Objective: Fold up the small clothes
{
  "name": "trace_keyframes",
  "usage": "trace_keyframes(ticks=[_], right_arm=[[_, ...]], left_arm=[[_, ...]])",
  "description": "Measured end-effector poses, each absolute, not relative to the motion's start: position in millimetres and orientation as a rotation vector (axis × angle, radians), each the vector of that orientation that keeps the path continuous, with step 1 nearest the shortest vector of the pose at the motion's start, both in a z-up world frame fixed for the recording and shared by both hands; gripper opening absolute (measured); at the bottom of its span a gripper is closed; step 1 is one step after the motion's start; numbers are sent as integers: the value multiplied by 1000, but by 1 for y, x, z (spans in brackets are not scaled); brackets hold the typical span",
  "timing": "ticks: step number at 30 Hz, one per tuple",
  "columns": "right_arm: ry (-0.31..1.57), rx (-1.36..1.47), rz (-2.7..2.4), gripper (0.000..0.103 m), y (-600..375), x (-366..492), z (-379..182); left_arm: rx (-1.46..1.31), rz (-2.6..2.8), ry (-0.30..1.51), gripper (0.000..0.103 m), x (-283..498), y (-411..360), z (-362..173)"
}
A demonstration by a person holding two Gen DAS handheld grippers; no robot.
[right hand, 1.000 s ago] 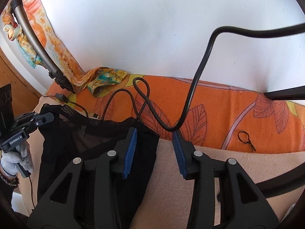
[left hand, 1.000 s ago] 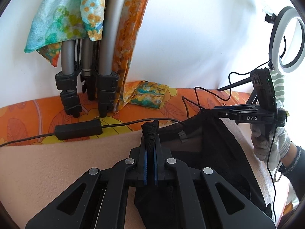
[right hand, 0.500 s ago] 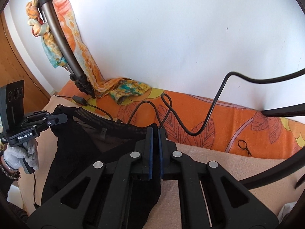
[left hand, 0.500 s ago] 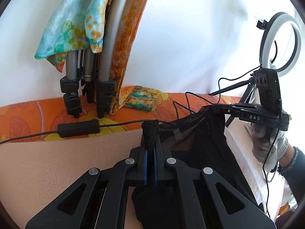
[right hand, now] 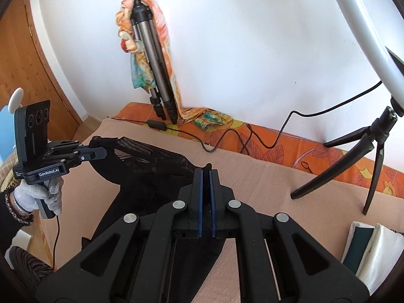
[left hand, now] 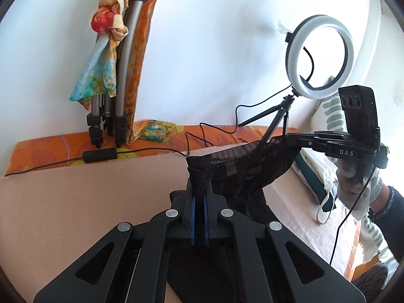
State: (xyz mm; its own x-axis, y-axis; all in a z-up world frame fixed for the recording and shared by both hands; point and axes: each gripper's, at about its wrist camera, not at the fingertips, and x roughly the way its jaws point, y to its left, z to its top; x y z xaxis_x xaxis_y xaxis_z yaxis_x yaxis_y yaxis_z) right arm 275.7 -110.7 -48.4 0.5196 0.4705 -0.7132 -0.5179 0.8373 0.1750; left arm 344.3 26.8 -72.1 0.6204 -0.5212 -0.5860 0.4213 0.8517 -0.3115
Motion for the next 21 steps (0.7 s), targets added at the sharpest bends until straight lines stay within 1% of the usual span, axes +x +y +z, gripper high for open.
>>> trace_keyframes(ticks=[7, 15, 21], right_arm=[[828, -105, 610, 6, -107, 190, -39], [852, -86, 605, 6, -113, 105, -69], [844, -77, 588, 6, -121, 62, -93]], left_arm=[[-147, -572, 690, 3, 268, 21, -59], [-98, -595, 729, 3, 188, 11, -87], [-52, -593, 747, 3, 158, 8, -111]])
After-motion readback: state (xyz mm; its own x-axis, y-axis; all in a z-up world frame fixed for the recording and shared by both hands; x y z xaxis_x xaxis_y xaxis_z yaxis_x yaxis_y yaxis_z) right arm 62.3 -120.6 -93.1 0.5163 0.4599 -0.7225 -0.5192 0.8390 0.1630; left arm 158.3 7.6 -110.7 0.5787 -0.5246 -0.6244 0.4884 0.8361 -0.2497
